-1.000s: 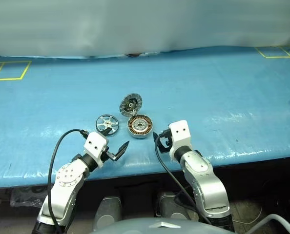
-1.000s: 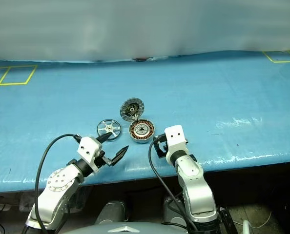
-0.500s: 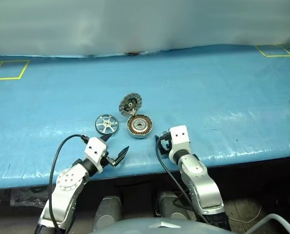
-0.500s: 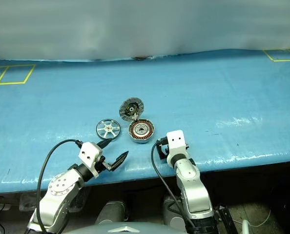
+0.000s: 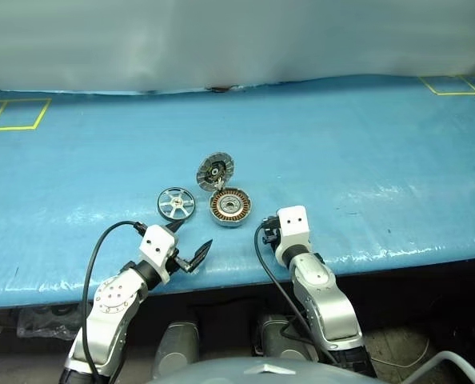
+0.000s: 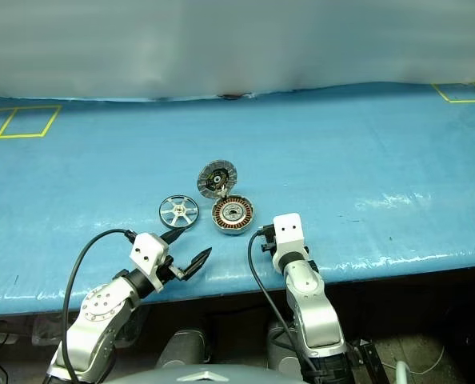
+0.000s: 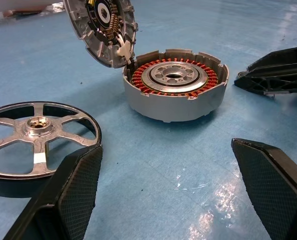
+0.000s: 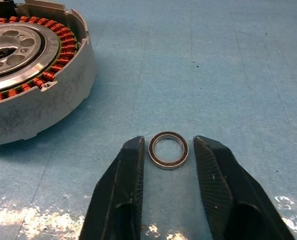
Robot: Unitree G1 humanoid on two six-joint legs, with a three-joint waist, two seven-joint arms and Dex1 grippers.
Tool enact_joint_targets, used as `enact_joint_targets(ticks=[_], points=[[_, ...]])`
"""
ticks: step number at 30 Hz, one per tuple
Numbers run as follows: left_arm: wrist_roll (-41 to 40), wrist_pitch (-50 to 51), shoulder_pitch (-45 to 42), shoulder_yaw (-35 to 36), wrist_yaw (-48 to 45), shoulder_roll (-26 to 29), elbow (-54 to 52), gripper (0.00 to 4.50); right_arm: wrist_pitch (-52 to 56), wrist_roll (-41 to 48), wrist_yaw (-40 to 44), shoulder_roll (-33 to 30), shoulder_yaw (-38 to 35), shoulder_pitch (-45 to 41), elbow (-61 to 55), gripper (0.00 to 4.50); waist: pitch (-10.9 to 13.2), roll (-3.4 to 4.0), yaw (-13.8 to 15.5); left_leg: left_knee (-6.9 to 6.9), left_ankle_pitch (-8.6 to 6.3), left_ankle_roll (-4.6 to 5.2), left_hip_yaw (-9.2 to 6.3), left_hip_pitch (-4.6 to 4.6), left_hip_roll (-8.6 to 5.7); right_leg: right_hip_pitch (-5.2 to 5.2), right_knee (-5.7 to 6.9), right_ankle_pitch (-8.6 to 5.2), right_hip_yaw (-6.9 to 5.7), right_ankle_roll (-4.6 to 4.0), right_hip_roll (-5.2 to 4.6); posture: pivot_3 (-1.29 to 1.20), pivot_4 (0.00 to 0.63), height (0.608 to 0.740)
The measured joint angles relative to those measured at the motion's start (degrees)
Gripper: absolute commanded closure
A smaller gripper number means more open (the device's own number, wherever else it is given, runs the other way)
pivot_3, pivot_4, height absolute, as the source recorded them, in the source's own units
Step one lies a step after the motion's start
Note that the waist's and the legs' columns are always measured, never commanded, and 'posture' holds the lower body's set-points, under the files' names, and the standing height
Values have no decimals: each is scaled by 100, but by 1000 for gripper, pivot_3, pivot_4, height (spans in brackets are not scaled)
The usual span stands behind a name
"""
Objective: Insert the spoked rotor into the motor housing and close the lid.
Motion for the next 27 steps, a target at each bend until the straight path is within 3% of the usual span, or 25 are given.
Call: enact_joint_targets(ticks=[8, 13, 27], points=[[0, 9, -12, 1, 55, -4, 0, 0, 159, -59, 32, -162, 137, -69, -52, 3827, -5, -2, -1, 0, 0, 0, 0, 1, -2, 1, 1, 0, 0, 1, 1, 0, 150, 740], [-3, 8, -14, 5, 56, -4, 0, 0, 850, -123, 197, -412, 347, -261, -403, 3827, -6, -2, -8, 2, 0, 1, 1, 0, -2, 0, 4, 2, 1, 2, 3, 0, 150, 740], [-6, 8, 4, 66, 73, -5, -10, 0, 1787, -59, 392, -436, 419, -1614, -721, 3827, -6, -2, -18, 3, 1, 2, 0, -2, -4, -1, 6, 7, 4, 9, 10, 0, 150, 740]])
